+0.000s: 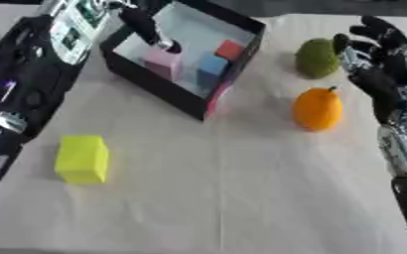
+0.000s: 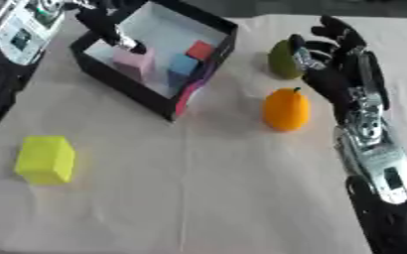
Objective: Pick up objects on the table and place them in the box.
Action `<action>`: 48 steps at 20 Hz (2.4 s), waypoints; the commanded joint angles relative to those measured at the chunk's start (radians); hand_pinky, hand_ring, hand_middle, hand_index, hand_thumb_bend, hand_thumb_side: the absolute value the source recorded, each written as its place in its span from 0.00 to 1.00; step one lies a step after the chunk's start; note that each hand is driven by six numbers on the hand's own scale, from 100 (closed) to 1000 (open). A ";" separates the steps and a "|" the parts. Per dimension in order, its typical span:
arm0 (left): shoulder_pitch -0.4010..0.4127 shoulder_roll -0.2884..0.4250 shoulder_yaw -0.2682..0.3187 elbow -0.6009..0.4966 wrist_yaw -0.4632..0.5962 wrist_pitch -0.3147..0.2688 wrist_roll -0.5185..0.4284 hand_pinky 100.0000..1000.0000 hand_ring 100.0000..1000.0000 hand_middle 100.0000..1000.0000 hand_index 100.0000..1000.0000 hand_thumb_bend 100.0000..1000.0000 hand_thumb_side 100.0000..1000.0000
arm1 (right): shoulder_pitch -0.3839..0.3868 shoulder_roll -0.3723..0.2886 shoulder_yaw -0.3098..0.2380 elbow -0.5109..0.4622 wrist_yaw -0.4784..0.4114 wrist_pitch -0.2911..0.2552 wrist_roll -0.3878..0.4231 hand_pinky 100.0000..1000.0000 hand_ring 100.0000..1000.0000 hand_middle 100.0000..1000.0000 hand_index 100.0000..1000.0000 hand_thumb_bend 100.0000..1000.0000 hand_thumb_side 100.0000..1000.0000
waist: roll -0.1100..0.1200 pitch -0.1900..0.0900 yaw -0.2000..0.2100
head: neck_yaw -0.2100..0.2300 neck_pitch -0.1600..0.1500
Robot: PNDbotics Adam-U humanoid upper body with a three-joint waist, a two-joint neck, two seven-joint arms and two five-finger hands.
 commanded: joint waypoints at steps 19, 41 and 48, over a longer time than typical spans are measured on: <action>0.723 0.685 0.156 -0.737 0.522 -0.123 -0.034 0.76 0.83 0.76 0.81 0.63 0.45 | -0.013 -0.057 -0.021 -0.026 0.008 -0.009 -0.024 0.78 0.73 0.73 0.83 0.30 0.16 | 0.021 -0.002 0.007 | -0.023 -0.021; 0.776 0.642 -0.030 -0.737 0.188 0.004 -0.066 0.87 0.90 0.82 0.86 0.79 0.38 | -0.018 -0.052 -0.009 -0.023 0.008 -0.003 -0.012 0.78 0.73 0.73 0.83 0.29 0.16 | 0.023 -0.005 -0.006 | 0.007 -0.012; 0.753 0.617 -0.042 -0.737 0.078 0.005 -0.051 0.88 0.90 0.82 0.85 0.83 0.32 | -0.017 -0.051 -0.006 -0.020 0.009 -0.001 -0.008 0.78 0.73 0.73 0.83 0.29 0.16 | 0.022 -0.006 -0.004 | 0.012 -0.012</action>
